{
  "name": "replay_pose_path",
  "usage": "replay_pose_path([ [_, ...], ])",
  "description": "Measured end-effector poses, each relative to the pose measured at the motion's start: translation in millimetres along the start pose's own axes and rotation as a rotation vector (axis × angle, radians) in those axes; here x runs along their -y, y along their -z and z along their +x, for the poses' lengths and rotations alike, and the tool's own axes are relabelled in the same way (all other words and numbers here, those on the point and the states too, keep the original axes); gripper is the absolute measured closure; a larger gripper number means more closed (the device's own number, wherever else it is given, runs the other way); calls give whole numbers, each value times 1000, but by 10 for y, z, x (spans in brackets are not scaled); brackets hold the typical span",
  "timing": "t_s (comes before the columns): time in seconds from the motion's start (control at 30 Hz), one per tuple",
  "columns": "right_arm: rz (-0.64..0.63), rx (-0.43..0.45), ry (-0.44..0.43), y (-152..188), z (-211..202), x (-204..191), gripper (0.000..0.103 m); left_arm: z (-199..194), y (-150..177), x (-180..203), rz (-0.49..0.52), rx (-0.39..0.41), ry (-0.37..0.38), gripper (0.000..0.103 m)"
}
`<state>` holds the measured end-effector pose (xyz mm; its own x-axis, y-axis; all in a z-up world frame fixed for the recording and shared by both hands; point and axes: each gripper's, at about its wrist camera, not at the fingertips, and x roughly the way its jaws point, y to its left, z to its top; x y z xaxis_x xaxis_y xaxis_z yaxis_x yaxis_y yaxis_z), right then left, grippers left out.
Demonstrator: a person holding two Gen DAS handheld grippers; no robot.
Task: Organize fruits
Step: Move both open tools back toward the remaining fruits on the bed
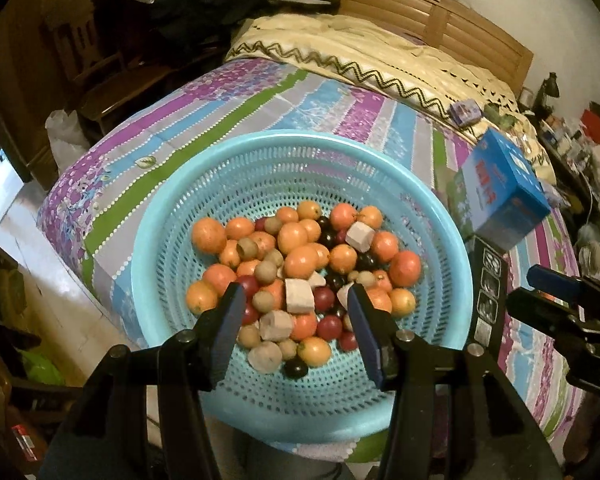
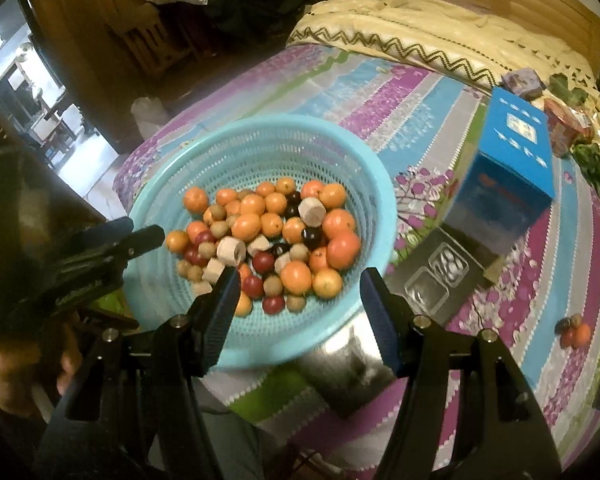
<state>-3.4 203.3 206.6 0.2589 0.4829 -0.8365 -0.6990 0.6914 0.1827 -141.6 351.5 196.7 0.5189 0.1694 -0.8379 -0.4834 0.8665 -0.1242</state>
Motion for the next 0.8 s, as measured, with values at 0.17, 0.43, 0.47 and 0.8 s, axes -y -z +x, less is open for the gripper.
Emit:
replay_pose_path([
  [0.17, 9, 10, 8, 226, -145, 73, 40, -109, 185, 63, 14, 10, -3, 49],
  [0.43, 20, 19, 18, 679, -322, 195, 37, -267, 615, 345, 85, -1, 14, 49],
  [0.47, 22, 24, 18, 734, -345, 214, 36, -282, 672, 418, 107, 0, 25, 49],
  [0.8, 74, 160, 180, 1379, -686, 751, 25, -133, 990, 1414, 294, -4, 217, 23],
])
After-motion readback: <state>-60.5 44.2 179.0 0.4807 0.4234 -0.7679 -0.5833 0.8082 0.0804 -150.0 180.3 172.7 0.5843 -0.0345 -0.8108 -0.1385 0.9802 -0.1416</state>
